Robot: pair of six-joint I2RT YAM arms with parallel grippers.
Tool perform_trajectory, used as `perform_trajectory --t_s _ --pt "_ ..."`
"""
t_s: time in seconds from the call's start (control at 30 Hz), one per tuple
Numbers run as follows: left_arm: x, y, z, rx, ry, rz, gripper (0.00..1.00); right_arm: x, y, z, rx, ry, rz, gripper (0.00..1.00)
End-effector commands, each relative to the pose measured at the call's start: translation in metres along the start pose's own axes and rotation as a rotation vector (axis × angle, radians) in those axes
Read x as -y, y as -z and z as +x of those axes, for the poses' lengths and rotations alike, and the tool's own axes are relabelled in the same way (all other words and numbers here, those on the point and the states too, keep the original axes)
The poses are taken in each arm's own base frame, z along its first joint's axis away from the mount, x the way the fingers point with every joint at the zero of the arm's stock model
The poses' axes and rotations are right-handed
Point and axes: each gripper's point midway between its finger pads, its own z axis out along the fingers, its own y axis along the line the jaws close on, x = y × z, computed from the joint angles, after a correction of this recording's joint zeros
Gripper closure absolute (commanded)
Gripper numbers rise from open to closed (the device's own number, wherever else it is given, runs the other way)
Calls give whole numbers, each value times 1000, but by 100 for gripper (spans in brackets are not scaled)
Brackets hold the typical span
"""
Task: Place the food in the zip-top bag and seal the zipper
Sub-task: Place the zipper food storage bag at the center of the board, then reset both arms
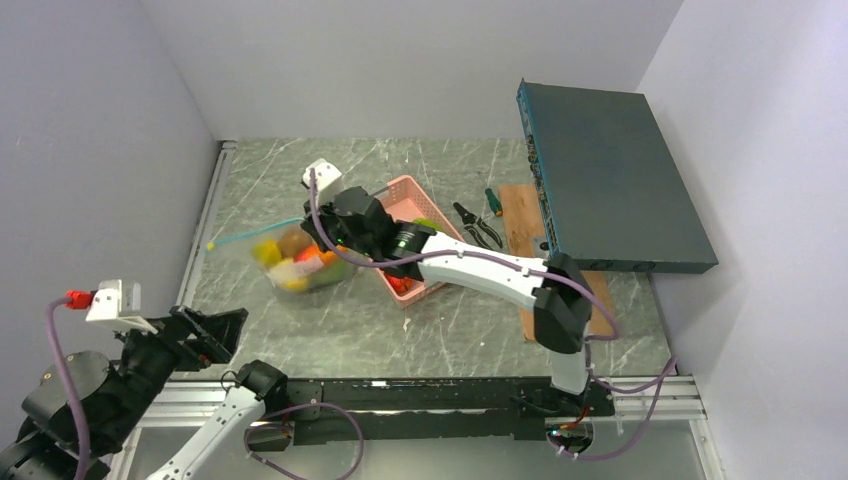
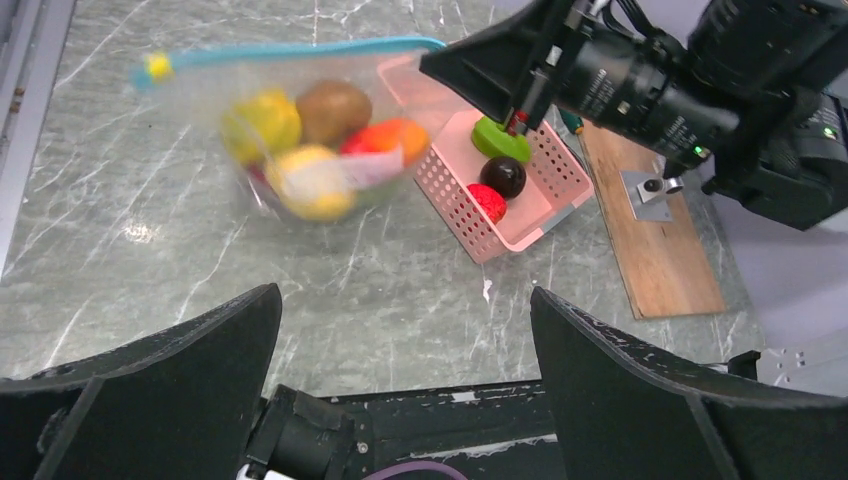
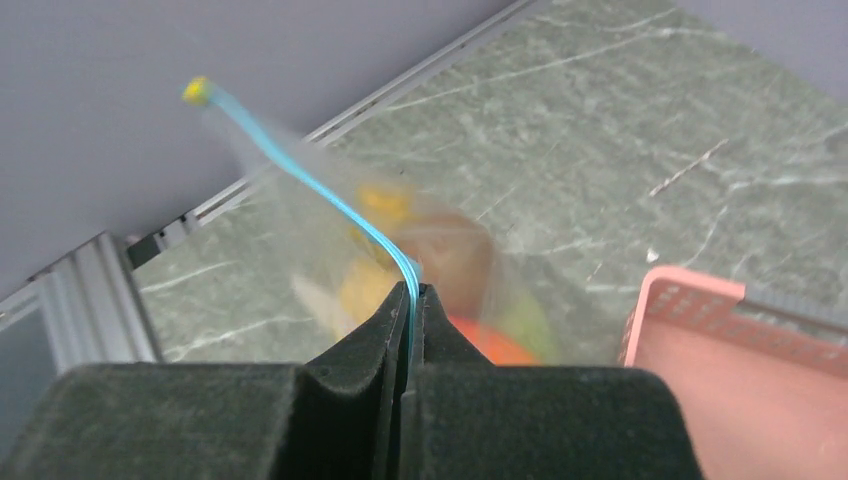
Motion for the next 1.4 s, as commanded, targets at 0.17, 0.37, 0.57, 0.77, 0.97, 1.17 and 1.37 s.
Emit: perform_trajectory --t_s 0.17,0.37,0.57,0.77,0.97,1.17,1.37 --pt "-18 39 -18 145 78 -23 0 -33 -55 -24 89 264 -130 100" --pt "-22 58 -25 218 111 0 0 -105 -97 87 -76 438 -258 100" --pt "-26 65 -23 219 127 0 0 -162 -77 131 -136 274 -443 100" --pt "-26 56 -19 213 135 4 0 -166 -49 133 -214 133 -481 75" --pt "-23 40 -14 193 126 2 0 -123 -10 94 -285 88 -315 39" --pt "-18 24 -11 178 115 6 0 -56 61 65 -286 81 -80 19" --pt "-5 -1 -7 159 108 39 0 -3 154 29 -205 98 104 9"
